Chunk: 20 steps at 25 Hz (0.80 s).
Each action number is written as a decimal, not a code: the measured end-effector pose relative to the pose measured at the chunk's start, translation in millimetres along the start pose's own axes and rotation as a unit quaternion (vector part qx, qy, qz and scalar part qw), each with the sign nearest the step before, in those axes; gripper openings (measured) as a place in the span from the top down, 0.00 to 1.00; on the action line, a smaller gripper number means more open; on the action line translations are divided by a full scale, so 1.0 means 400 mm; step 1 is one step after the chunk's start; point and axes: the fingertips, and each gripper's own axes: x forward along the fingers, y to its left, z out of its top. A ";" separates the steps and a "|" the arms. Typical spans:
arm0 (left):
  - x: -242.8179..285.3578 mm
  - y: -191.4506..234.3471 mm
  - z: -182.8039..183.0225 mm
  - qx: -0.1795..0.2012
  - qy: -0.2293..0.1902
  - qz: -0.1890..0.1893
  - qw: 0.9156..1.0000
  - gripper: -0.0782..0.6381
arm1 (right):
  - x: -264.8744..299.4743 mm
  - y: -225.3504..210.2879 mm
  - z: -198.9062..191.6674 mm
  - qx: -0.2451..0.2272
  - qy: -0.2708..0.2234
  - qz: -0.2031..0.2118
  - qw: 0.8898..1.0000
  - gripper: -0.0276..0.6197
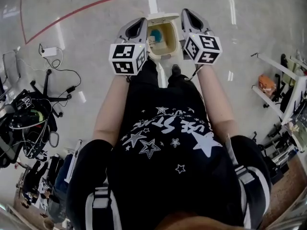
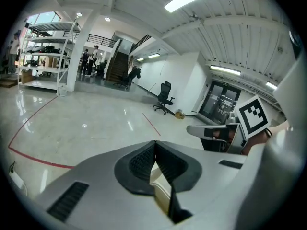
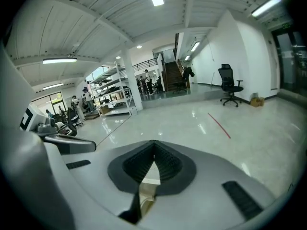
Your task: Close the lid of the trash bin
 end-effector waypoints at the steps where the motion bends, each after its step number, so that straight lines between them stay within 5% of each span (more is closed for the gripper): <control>1: 0.010 0.005 -0.015 -0.003 0.006 -0.005 1.000 0.87 | 0.013 0.001 -0.014 0.001 0.006 -0.001 1.000 0.95; 8: 0.073 0.039 -0.119 -0.012 0.047 -0.029 0.998 0.87 | 0.090 -0.021 -0.100 0.015 0.034 -0.018 0.999 0.95; 20: 0.161 0.113 -0.198 -0.016 0.053 -0.006 0.998 0.87 | 0.203 -0.083 -0.240 0.022 0.082 0.003 0.996 0.95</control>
